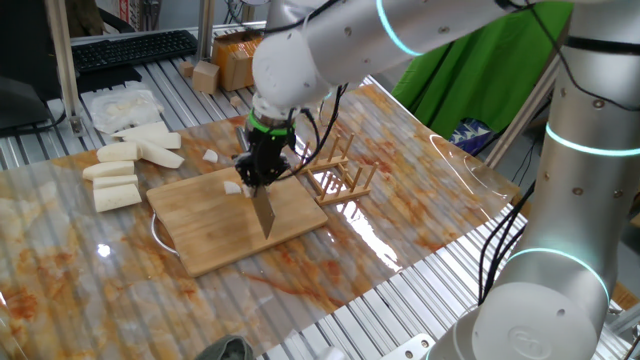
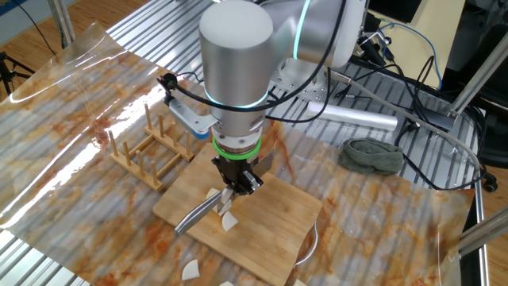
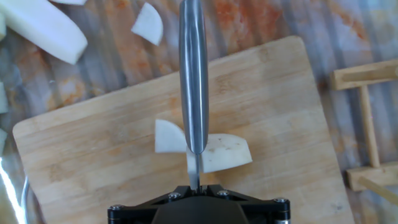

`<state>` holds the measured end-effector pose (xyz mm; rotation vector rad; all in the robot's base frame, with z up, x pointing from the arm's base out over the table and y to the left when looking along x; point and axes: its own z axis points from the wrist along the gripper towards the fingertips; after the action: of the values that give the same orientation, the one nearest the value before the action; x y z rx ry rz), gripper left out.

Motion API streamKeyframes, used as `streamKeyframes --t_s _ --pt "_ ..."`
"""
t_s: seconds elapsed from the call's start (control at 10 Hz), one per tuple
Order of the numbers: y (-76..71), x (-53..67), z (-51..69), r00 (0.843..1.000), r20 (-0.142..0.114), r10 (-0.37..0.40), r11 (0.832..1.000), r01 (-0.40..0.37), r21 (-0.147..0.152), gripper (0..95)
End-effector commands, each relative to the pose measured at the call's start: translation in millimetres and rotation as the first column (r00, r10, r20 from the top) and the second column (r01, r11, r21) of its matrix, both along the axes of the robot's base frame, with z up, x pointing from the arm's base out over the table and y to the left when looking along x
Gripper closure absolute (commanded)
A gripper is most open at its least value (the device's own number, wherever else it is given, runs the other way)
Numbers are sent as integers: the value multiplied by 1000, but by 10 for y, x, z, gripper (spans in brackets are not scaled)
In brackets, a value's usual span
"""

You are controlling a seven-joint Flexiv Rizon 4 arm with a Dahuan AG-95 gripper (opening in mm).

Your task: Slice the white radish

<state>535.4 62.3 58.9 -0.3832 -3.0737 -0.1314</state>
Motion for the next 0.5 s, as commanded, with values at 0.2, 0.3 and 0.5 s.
streamKeyframes --t_s 0.2,0.3,0.5 --pt "-16 12 -3 1000 12 1 1000 -1 -17 950" --pt "3 33 -68 1000 15 -1 1000 1 -9 950" --pt "59 83 -272 999 37 -4 1000 4 -9 950"
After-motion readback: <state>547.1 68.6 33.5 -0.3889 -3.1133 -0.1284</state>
